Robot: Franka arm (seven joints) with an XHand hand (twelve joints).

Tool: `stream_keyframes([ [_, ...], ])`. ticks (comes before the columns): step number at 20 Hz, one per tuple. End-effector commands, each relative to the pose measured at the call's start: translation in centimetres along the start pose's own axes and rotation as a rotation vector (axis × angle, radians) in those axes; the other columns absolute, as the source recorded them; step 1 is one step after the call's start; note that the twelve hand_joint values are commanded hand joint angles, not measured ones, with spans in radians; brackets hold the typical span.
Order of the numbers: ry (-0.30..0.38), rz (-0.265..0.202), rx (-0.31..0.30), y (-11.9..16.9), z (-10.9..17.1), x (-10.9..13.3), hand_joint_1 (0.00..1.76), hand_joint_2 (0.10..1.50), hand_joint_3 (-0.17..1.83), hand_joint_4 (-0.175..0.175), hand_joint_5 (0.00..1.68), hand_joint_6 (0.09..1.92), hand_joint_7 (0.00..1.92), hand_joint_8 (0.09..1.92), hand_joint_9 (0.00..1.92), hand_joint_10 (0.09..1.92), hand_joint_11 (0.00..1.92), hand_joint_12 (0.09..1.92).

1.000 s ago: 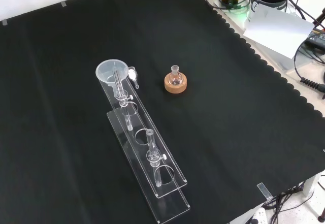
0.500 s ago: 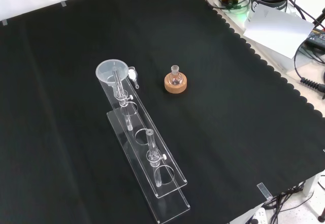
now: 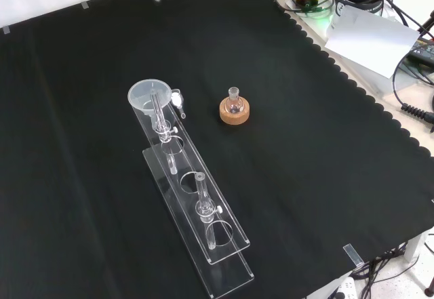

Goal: Pick up the funnel from the transparent funnel stand.

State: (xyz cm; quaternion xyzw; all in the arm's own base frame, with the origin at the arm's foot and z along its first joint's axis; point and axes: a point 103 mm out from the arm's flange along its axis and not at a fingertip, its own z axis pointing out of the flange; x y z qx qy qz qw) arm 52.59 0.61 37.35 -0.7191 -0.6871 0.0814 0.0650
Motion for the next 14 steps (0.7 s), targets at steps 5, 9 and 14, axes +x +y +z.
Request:
stream_keyframes([
  [5,-0.058,-0.093,0.085,5.0,3.0,5.8,0.11,1.16,0.29,-0.026,0.24,0.09,0.05,0.55,0.19,0.67,0.05,1.39],
  [9,-0.070,-0.109,0.106,5.1,4.1,7.0,0.14,1.14,0.28,-0.033,0.25,0.09,0.05,0.59,0.20,0.69,0.04,1.39],
  [14,-0.082,-0.114,0.127,5.2,5.3,7.5,0.17,1.13,0.27,-0.037,0.25,0.09,0.06,0.61,0.21,0.70,0.04,1.40],
])
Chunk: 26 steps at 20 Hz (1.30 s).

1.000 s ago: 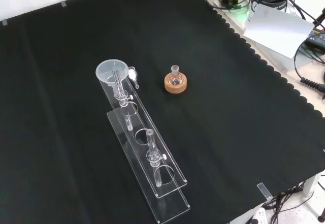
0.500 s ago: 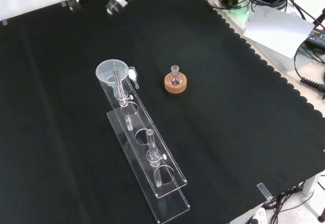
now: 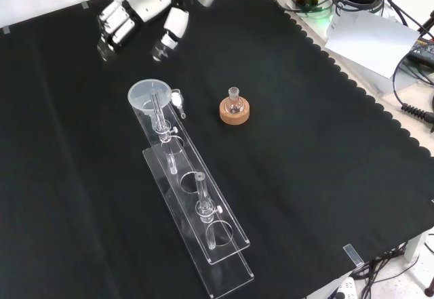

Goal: Pick up the funnel from the transparent funnel stand.

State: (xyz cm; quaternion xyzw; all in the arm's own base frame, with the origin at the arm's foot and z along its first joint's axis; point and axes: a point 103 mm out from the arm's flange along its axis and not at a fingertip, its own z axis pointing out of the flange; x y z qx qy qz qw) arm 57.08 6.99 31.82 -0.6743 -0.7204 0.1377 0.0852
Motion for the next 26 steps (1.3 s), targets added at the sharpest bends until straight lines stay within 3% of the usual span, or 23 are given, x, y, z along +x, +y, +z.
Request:
stream_keyframes([
  [1,-0.020,-0.007,0.031,0.3,0.9,1.0,0.19,1.12,0.27,-0.038,0.25,0.09,0.06,0.61,0.22,0.70,0.04,1.40],
  [5,-0.039,-0.002,0.106,0.9,1.1,1.5,0.40,0.99,0.22,-0.048,0.17,0.09,0.02,0.62,0.19,0.72,0.05,1.43],
  [10,-0.057,-0.013,0.167,1.7,1.3,2.3,0.47,0.88,0.21,-0.050,0.09,0.09,0.00,0.51,0.13,0.78,0.08,1.47],
  [18,-0.077,-0.032,0.209,2.4,1.7,3.2,0.53,0.80,0.23,-0.055,0.09,0.09,0.00,0.55,0.17,0.82,0.23,1.47],
  [26,-0.114,-0.036,0.204,2.9,2.0,3.2,0.58,0.76,0.24,-0.065,0.08,0.09,0.00,0.58,0.21,0.84,0.28,1.47],
])
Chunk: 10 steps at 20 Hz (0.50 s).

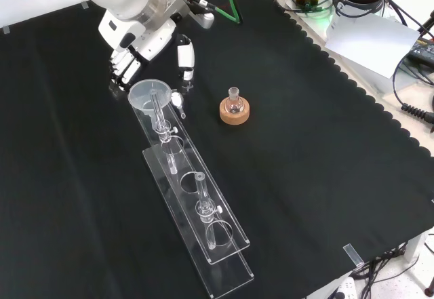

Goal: Pick up the funnel from the transparent funnel stand.

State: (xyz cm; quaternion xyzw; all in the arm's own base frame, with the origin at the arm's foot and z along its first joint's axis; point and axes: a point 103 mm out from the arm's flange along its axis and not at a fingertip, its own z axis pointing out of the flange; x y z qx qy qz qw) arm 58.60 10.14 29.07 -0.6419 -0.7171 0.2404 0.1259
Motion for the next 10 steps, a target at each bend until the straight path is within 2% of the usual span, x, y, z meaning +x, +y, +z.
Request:
stream_keyframes([
  [1,-0.029,0.003,-0.010,0.49,0.11,-0.06,0.60,0.76,0.24,-0.066,0.08,0.09,0.00,0.58,0.21,0.84,0.28,1.47],
  [6,-0.022,-0.004,-0.016,0.89,0.26,-0.47,0.63,0.75,0.26,-0.069,0.08,0.09,0.00,0.56,0.22,0.84,0.29,1.46],
  [10,-0.042,-0.016,-0.006,1.31,-0.10,0.19,0.64,0.74,0.29,-0.070,0.07,0.09,0.00,0.53,0.23,0.83,0.29,1.45],
])
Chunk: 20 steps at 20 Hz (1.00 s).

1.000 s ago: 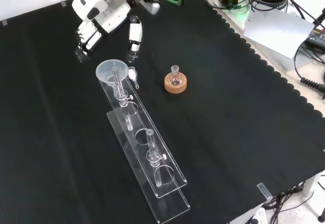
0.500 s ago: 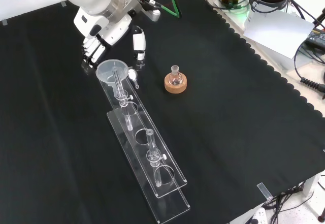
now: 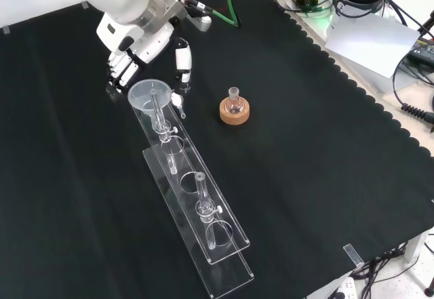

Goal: Pick up the funnel from the transparent funnel stand.

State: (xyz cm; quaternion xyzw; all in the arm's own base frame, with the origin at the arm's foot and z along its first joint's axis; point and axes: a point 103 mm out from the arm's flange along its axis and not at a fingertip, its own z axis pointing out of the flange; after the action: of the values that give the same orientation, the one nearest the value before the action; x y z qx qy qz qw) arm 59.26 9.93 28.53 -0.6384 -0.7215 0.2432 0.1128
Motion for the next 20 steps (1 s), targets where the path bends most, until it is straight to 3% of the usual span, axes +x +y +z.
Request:
stream_keyframes([
  [1,-0.025,-0.015,0.015,0.61,-0.39,0.62,0.64,0.73,0.29,-0.070,0.06,0.09,0.00,0.53,0.24,0.83,0.29,1.45],
  [20,-0.060,-0.030,0.022,1.39,0.34,0.41,0.71,0.65,0.44,-0.076,0.09,0.09,0.00,0.59,0.29,0.82,0.33,1.43],
])
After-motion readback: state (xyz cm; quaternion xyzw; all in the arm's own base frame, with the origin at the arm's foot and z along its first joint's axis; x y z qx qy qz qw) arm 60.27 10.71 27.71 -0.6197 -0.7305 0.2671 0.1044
